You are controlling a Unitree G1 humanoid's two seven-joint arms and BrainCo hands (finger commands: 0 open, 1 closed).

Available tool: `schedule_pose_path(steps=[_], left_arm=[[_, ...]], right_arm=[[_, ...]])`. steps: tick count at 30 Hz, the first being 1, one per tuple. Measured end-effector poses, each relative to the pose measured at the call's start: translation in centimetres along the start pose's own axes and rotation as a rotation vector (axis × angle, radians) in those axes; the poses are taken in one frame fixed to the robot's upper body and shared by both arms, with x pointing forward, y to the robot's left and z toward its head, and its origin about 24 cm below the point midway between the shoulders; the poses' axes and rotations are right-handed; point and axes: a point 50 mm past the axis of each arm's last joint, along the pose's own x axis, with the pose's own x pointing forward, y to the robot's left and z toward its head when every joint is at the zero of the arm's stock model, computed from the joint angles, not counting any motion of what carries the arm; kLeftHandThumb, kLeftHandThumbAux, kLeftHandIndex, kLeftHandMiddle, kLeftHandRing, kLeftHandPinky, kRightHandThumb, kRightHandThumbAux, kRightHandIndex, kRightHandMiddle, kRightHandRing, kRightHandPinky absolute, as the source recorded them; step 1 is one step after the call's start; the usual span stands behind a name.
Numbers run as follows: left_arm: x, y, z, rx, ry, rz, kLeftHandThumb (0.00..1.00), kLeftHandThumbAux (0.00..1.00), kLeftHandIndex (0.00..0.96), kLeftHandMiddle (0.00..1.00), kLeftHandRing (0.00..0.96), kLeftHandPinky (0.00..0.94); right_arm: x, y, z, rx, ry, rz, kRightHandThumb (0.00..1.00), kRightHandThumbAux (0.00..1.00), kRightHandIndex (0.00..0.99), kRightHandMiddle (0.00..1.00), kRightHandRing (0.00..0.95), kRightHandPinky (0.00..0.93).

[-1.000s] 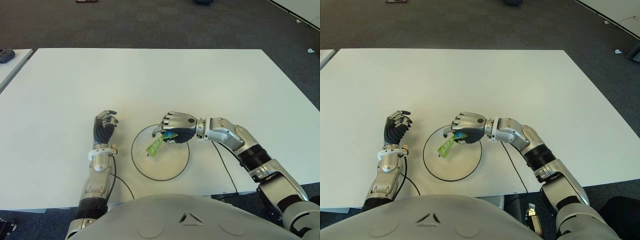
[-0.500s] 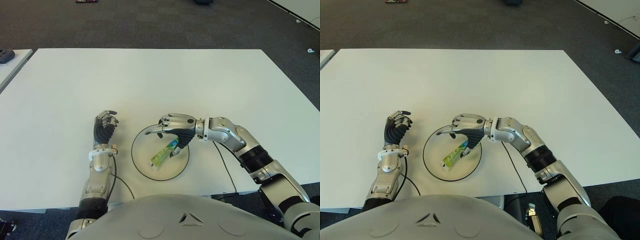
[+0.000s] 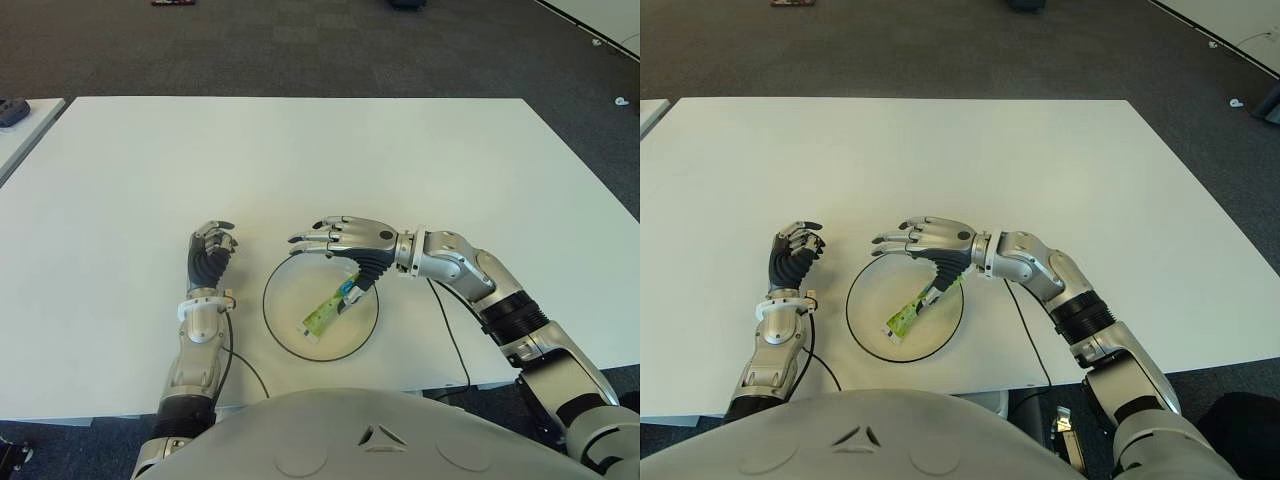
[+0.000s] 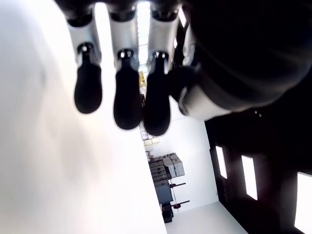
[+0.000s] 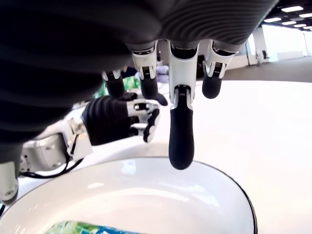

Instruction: Put the toothpaste on the table into the plate.

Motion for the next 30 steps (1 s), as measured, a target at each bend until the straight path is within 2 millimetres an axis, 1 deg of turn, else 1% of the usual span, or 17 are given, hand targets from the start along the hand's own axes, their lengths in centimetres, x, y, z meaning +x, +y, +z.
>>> schedule_pose_path(steps=[8, 15, 18, 23, 26, 30], left_arm=[[0.0, 0.0, 0.0, 0.013, 0.003, -0.004, 0.708, 0.716, 0.434, 0.651, 0.649, 0.619], [0.0, -0.1, 0.0, 0.012, 0.004, -0.003, 0.709, 0.716, 0.435, 0.653, 0.651, 0.615], [0.0, -0.1, -0.1, 0.01, 0.007, -0.003, 0.709, 0.715, 0.436, 0.654, 0.658, 0.629], [0.0, -0.2, -0.1, 0.01, 0.017, -0.001, 0.709, 0.715, 0.435, 0.66, 0.663, 0.627], [0.0, -0.2, -0.1, 0.009, 0.017, 0.005, 0.709, 0.716, 0.435, 0.659, 0.659, 0.628], [0.0, -0.2, 0.1, 0.006, 0.009, 0.007, 0.709, 0.716, 0.435, 0.654, 0.656, 0.631]], right_arm=[[0.0, 0.1, 0.2, 0.046, -0.011, -0.048, 0.014, 0.361, 0.0, 0.0, 0.0, 0.0], [-0.1, -0.1, 0.4, 0.107, -0.026, -0.104, 0.074, 0.305, 0.0, 0.0, 0.0, 0.0], [-0.2, -0.3, 0.5, 0.133, -0.032, -0.137, 0.104, 0.272, 0.0, 0.0, 0.0, 0.0], [-0.4, -0.8, 0.5, 0.181, -0.037, -0.214, 0.127, 0.223, 0.0, 0.0, 0.0, 0.0], [-0.7, -1.3, 0.2, 0.203, -0.038, -0.289, 0.145, 0.206, 0.0, 0.0, 0.0, 0.0], [-1.2, -2.1, -0.3, 0.226, -0.03, -0.399, 0.128, 0.227, 0.0, 0.0, 0.0, 0.0]])
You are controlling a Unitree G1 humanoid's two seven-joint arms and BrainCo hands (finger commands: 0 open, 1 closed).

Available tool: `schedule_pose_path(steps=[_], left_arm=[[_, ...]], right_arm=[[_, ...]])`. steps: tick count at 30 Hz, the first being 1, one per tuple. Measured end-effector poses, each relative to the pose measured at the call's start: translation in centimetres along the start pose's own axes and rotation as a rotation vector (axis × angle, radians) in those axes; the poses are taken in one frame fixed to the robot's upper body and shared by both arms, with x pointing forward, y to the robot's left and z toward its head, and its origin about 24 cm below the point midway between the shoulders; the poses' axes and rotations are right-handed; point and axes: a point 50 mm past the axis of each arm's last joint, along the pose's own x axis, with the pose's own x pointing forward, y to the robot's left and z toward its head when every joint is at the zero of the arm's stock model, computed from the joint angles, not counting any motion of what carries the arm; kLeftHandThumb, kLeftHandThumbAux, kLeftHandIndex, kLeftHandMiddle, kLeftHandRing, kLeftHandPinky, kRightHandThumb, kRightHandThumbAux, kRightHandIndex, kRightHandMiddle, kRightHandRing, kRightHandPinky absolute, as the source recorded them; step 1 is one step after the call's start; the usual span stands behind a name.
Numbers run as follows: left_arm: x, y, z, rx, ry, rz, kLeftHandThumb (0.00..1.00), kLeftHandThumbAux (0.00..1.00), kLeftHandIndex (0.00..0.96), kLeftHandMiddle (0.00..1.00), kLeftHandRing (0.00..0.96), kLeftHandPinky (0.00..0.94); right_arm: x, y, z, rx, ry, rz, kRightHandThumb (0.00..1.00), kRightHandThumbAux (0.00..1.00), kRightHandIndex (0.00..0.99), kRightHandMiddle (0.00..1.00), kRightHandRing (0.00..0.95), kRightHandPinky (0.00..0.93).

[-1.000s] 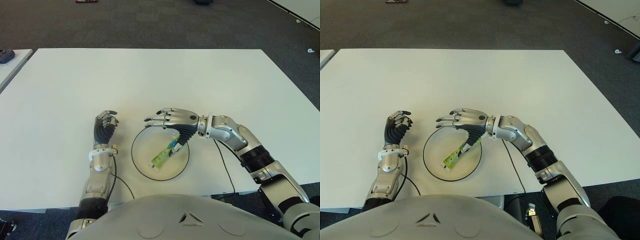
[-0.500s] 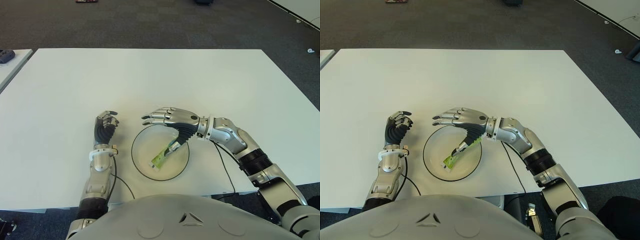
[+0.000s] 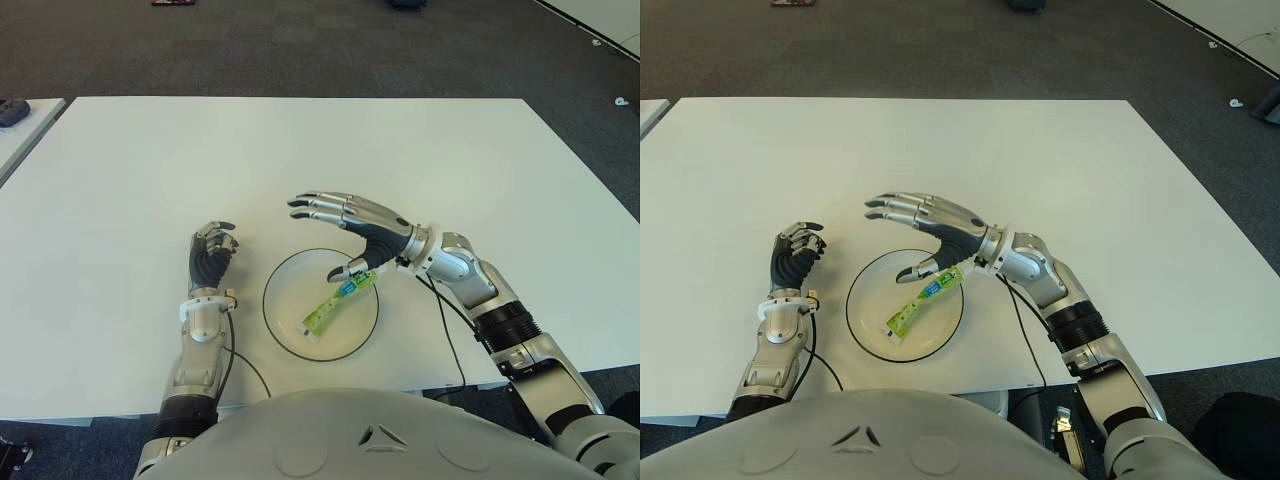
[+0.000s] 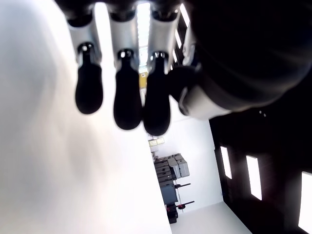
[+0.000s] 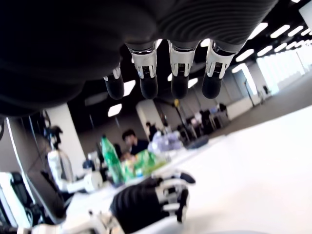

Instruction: Put the toothpaste on the table into the plate.

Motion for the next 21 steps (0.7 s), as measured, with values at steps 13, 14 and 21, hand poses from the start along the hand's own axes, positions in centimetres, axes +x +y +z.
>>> schedule_pose_path(steps=[13, 14, 21], left_arm=[[0.1, 0.0, 0.1, -0.007, -0.006, 0.002, 0.709, 0.715, 0.436, 0.685, 0.683, 0.661], [0.1, 0.0, 0.1, -0.008, -0.006, 0.002, 0.708, 0.714, 0.436, 0.688, 0.685, 0.663], [0.1, 0.0, 0.0, -0.008, -0.001, 0.003, 0.709, 0.714, 0.437, 0.702, 0.693, 0.658]], right_arm=[[-0.1, -1.1, -0.9, 0.142, 0.015, -0.335, 0.005, 0.462, 0.031, 0.039, 0.014, 0.015], [-0.2, -1.2, -1.0, 0.16, 0.027, -0.382, 0.003, 0.508, 0.068, 0.07, 0.036, 0.038], [-1.3, -0.7, -1.4, 0.238, 0.152, -0.646, 0.005, 0.719, 0.199, 0.19, 0.159, 0.212]])
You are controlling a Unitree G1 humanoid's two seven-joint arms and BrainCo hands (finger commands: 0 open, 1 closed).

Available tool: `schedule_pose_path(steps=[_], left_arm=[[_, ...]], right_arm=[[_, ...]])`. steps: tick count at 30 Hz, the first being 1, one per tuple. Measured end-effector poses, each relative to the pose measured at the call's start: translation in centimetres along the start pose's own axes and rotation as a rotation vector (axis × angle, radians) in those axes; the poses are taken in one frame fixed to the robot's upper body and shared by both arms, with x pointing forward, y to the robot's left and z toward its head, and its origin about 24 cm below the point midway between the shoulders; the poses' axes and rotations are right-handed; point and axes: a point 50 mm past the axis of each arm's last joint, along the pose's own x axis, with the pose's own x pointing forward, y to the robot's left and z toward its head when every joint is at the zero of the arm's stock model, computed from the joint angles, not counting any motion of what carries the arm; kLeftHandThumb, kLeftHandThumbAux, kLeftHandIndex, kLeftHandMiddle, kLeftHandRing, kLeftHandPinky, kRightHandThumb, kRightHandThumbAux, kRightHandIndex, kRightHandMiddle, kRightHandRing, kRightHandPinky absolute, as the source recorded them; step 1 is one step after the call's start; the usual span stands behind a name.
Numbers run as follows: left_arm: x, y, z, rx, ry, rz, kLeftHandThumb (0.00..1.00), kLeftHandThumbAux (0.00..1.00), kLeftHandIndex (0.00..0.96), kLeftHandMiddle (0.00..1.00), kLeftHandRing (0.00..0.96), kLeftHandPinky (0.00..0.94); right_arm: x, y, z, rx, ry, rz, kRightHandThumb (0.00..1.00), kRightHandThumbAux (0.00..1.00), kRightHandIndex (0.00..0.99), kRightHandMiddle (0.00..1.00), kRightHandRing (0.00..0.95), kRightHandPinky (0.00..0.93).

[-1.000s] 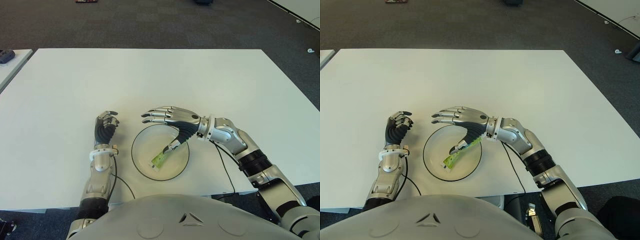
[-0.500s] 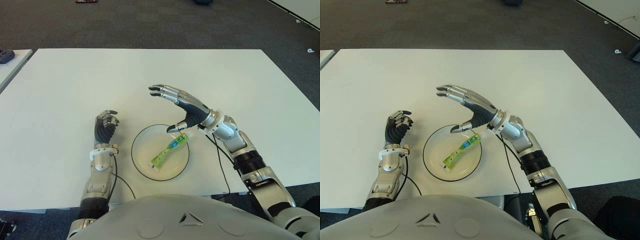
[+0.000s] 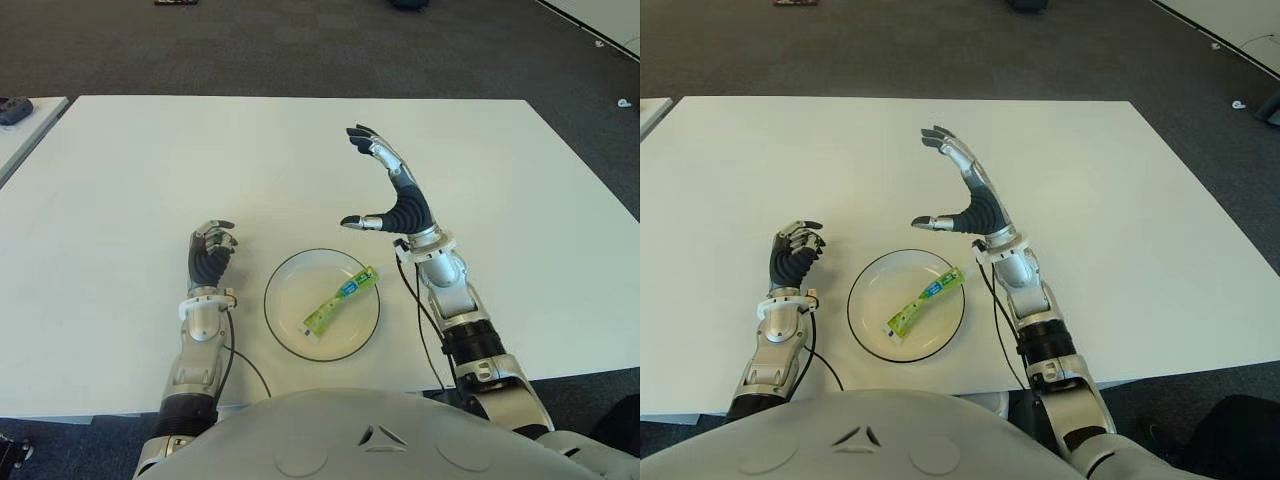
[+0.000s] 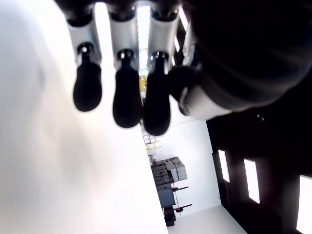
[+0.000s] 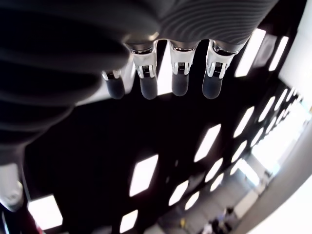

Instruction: Put the toothpaste on the table into the plate.

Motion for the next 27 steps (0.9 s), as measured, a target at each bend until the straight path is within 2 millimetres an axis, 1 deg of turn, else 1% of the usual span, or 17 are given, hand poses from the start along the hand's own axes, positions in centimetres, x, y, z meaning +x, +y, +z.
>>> schedule_pose_path(steps=[1, 3, 5, 6, 8, 11, 12, 15, 16, 17, 18, 21, 24, 27], left_arm=[[0.0, 0.0, 0.0, 0.001, 0.0, -0.001, 0.709, 0.714, 0.437, 0.703, 0.693, 0.657], [0.0, 0.0, -0.1, 0.003, 0.002, -0.001, 0.709, 0.714, 0.437, 0.704, 0.694, 0.655], [0.0, 0.0, -0.1, 0.004, 0.003, 0.0, 0.708, 0.714, 0.437, 0.705, 0.694, 0.651], [0.0, 0.0, -0.1, 0.005, 0.003, 0.001, 0.708, 0.714, 0.437, 0.702, 0.692, 0.651], [0.0, 0.0, -0.1, 0.005, 0.002, 0.0, 0.708, 0.714, 0.437, 0.701, 0.69, 0.651], [0.1, 0.0, -0.1, 0.006, 0.003, 0.0, 0.708, 0.714, 0.437, 0.699, 0.688, 0.652], [0.1, 0.0, -0.1, 0.006, 0.003, 0.0, 0.708, 0.714, 0.437, 0.699, 0.687, 0.655], [0.1, 0.0, -0.1, 0.006, 0.003, 0.0, 0.708, 0.714, 0.437, 0.698, 0.685, 0.658], [0.1, 0.0, -0.1, 0.006, 0.004, 0.0, 0.708, 0.714, 0.437, 0.697, 0.685, 0.659], [0.1, 0.0, -0.1, 0.006, 0.004, 0.0, 0.708, 0.714, 0.437, 0.696, 0.685, 0.661], [0.1, 0.0, -0.1, 0.006, 0.004, 0.0, 0.708, 0.714, 0.437, 0.695, 0.685, 0.662], [0.1, 0.0, -0.1, 0.007, 0.006, 0.0, 0.709, 0.715, 0.436, 0.694, 0.684, 0.656], [0.1, 0.0, -0.2, 0.007, 0.004, -0.001, 0.708, 0.715, 0.436, 0.695, 0.685, 0.656], [0.1, 0.0, -0.2, 0.005, 0.003, -0.001, 0.708, 0.714, 0.437, 0.698, 0.687, 0.655]], right_arm=[[-0.2, 0.0, -0.1, -0.01, 0.015, -0.028, 0.008, 0.736, 0.21, 0.199, 0.169, 0.224], [-0.5, -0.1, -0.3, -0.033, 0.039, -0.082, 0.023, 0.8, 0.258, 0.231, 0.206, 0.264], [-0.8, -0.3, -0.4, -0.051, 0.058, -0.129, 0.035, 0.84, 0.285, 0.261, 0.233, 0.281], [-0.9, -0.3, -0.5, -0.058, 0.068, -0.149, 0.048, 0.89, 0.308, 0.288, 0.262, 0.306], [-1.3, -0.5, -0.7, -0.062, 0.092, -0.198, 0.06, 0.934, 0.328, 0.312, 0.288, 0.329], [-1.8, -0.6, -1.1, -0.055, 0.132, -0.266, 0.131, 0.977, 0.358, 0.349, 0.329, 0.361], [-1.9, -0.6, -1.2, -0.051, 0.143, -0.279, 0.194, 0.985, 0.373, 0.366, 0.347, 0.371], [-2.3, -0.5, -1.7, -0.037, 0.185, -0.324, 0.295, 0.994, 0.394, 0.392, 0.373, 0.383], [-2.4, -0.4, -1.8, -0.032, 0.2, -0.336, 0.377, 0.942, 0.399, 0.396, 0.377, 0.384], [-2.6, -0.3, -1.9, -0.029, 0.213, -0.345, 0.495, 0.868, 0.406, 0.403, 0.383, 0.384], [-2.7, -0.2, -2.1, -0.026, 0.225, -0.351, 0.571, 0.82, 0.411, 0.407, 0.387, 0.384], [-3.1, 0.0, -2.5, -0.022, 0.265, -0.364, 0.663, 0.762, 0.417, 0.419, 0.396, 0.379], [-3.6, 0.2, -2.9, -0.02, 0.311, -0.38, 0.693, 0.742, 0.419, 0.429, 0.406, 0.378], [-4.0, 0.3, -3.4, -0.022, 0.354, -0.39, 0.702, 0.735, 0.421, 0.44, 0.418, 0.384]])
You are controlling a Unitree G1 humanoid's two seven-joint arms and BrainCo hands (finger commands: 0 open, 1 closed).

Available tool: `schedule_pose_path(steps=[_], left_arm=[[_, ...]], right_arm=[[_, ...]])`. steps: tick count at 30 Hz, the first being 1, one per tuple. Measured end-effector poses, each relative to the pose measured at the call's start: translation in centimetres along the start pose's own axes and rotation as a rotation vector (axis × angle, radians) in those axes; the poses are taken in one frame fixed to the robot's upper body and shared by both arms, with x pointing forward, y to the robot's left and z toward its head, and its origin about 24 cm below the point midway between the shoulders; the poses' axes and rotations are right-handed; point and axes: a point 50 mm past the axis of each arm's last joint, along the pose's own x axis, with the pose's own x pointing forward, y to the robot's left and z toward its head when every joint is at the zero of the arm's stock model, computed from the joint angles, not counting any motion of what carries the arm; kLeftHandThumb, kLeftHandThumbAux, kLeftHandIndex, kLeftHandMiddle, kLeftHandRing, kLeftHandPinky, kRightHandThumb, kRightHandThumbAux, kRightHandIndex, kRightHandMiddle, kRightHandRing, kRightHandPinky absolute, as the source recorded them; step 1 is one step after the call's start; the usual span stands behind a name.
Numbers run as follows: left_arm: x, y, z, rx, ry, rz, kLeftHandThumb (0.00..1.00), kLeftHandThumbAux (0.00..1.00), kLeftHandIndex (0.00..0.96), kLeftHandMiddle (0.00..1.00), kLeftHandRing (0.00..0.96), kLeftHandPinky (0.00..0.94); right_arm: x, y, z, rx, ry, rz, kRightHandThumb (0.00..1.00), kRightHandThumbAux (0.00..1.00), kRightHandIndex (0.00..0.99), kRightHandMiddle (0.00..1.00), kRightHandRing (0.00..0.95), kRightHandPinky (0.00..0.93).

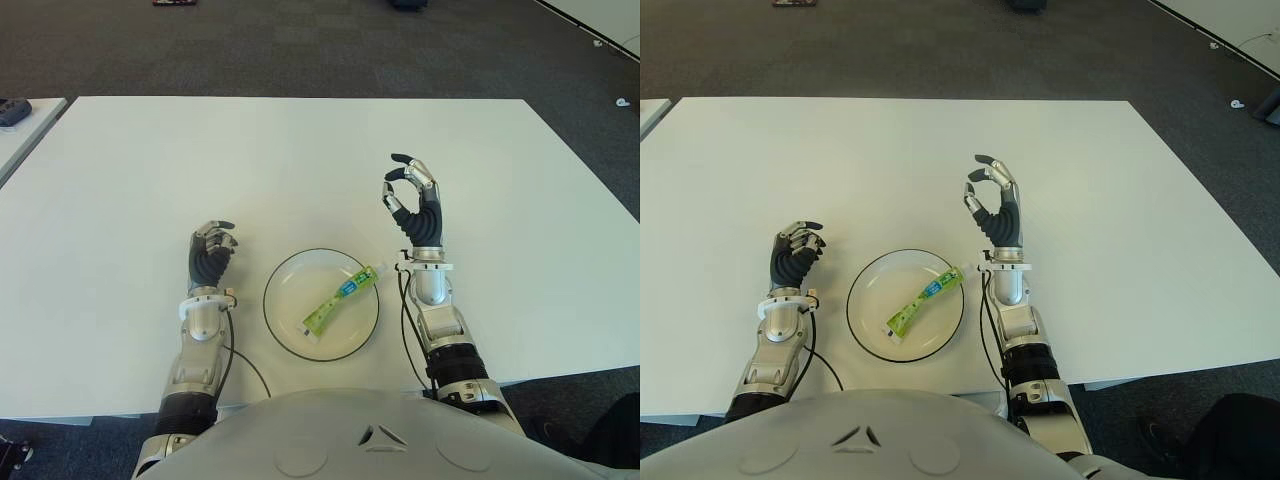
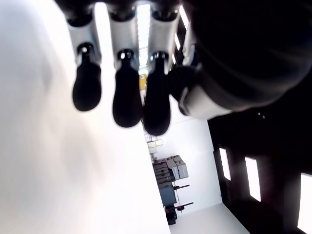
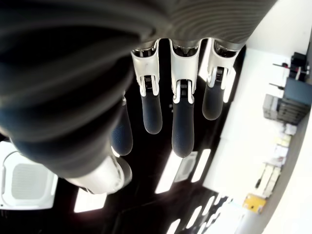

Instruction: Put the toothpaste on the table into the plate.

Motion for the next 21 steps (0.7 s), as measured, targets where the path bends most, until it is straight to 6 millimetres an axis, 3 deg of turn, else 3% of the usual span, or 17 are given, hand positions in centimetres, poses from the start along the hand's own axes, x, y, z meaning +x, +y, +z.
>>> schedule_pose_path(steps=[21], left_arm=[[0.1, 0.0, 0.1, -0.012, -0.006, 0.003, 0.709, 0.714, 0.437, 0.715, 0.705, 0.69]], right_arm=[[-2.2, 0.0, -3.0, 0.029, 0.268, -0.054, 0.704, 0.73, 0.423, 0.466, 0.46, 0.45]])
